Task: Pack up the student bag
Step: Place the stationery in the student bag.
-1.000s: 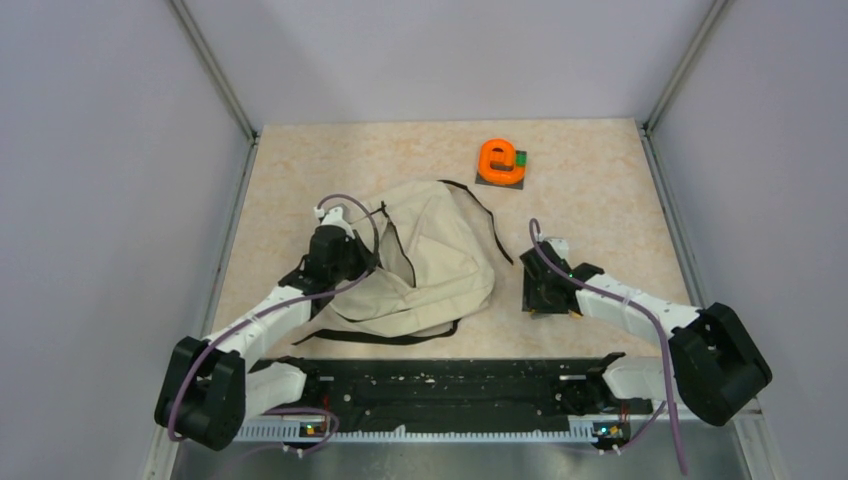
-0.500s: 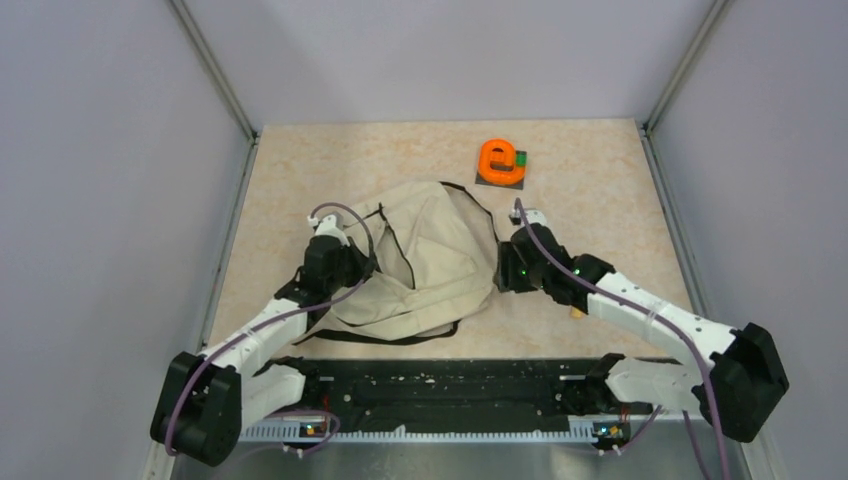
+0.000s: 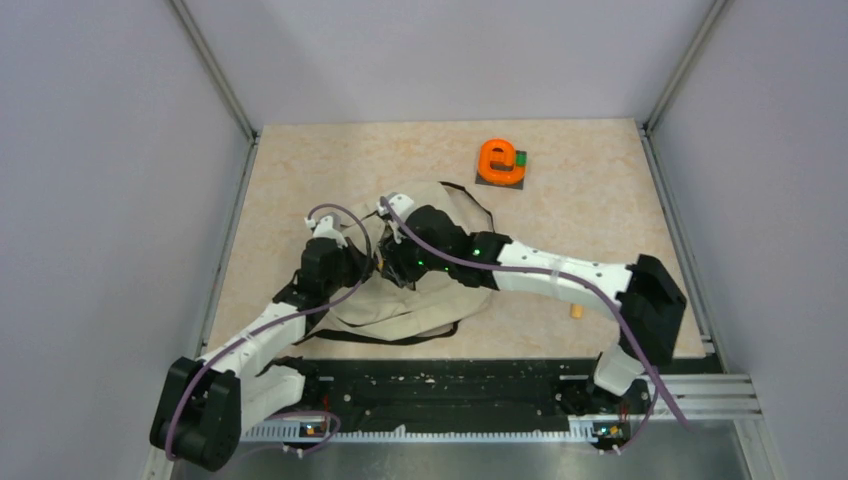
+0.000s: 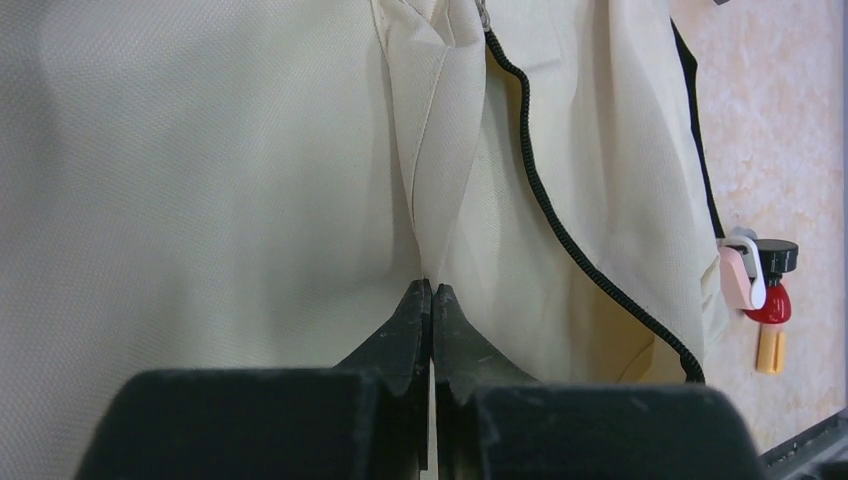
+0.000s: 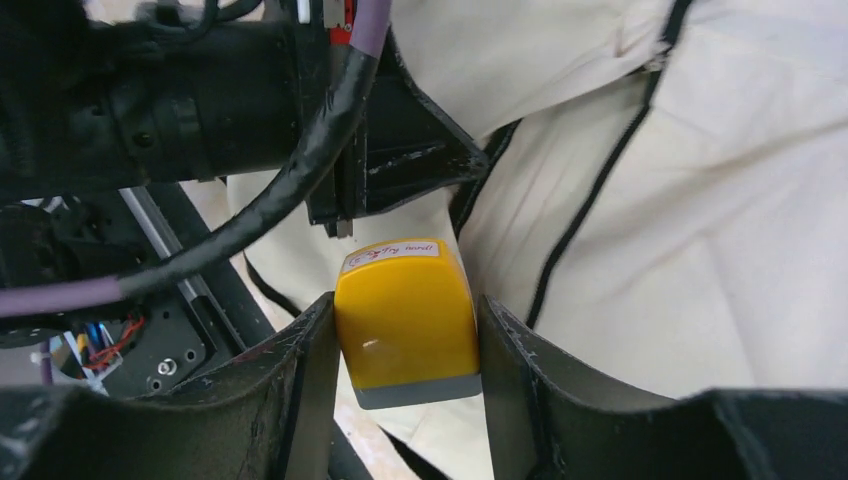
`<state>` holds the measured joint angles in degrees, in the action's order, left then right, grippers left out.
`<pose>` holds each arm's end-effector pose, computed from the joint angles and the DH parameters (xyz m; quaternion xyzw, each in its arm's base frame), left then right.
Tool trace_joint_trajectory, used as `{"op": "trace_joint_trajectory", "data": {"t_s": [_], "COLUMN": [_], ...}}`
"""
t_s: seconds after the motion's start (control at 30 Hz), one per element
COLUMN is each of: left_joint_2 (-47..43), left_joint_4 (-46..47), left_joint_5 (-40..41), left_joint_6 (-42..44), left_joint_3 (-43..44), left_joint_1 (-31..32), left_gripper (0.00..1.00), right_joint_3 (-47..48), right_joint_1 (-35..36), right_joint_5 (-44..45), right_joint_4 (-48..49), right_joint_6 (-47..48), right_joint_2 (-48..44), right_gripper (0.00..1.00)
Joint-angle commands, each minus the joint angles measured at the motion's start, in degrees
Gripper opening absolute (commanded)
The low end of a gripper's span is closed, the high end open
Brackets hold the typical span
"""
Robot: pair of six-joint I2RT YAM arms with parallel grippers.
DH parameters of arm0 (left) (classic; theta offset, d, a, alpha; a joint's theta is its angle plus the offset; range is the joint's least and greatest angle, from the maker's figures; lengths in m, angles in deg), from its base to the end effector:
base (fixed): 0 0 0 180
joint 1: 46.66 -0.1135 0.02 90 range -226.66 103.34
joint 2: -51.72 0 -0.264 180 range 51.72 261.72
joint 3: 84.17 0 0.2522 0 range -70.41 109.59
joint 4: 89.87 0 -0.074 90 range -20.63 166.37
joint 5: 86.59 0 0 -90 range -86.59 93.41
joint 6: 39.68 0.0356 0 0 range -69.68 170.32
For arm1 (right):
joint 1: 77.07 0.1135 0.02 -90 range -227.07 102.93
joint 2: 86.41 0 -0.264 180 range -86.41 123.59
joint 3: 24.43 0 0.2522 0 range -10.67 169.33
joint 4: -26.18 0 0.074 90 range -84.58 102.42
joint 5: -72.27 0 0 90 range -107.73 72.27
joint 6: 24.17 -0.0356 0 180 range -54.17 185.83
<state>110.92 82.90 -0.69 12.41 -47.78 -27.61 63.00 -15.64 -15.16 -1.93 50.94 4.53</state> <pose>0.1997 -0.0716 0.1877 -0.1242 0.8569 -0.2654 0.4242 0.1780 0.3236 0.3046 -0.3348 0.8061 0.2859 0.3955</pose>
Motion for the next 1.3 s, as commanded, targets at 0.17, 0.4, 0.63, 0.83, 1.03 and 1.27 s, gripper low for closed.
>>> {"op": "trace_joint_trajectory", "data": {"t_s": [0.17,0.4,0.63,0.83,1.03,1.27], "left_joint_2": [-1.92,-2.15,-2.66,-3.42,-3.61,-3.48], "left_joint_4": [2.35,2.35,2.33,1.94,1.67,1.69], "left_joint_5": [-1.59,-1.57,-1.28,-0.66,-0.56,-0.78], "left_joint_6": [-1.36,-1.43,-1.67,-1.82,-1.73,-1.74], "left_joint_3": [-1.7,-1.8,-2.14,-2.29,-2.24,-2.16], "left_joint_1": [-0.42,-0.5,-0.5,-0.59,-0.59,-0.59], "left_gripper": [0.0,0.0,0.0,0.0,0.0,0.0], "right_joint_3": [9.98,13.49,16.17,17.08,17.46,17.54], "right_joint_1": [1.32,1.24,1.24,1.22,1.18,1.23], "right_joint_5": [-4.5,7.36,19.1,27.11,34.37,36.4], "right_joint_4": [0.5,-5.52,-11.32,-16.23,-19.99,-20.43], "right_joint_6": [1.26,-2.15,-2.63,-1.8,-1.74,-2.54], "right_joint_2": [13.24,18.64,21.42,22.7,22.36,21.59], "right_gripper": [0.0,0.0,0.0,0.0,0.03,0.54]}}
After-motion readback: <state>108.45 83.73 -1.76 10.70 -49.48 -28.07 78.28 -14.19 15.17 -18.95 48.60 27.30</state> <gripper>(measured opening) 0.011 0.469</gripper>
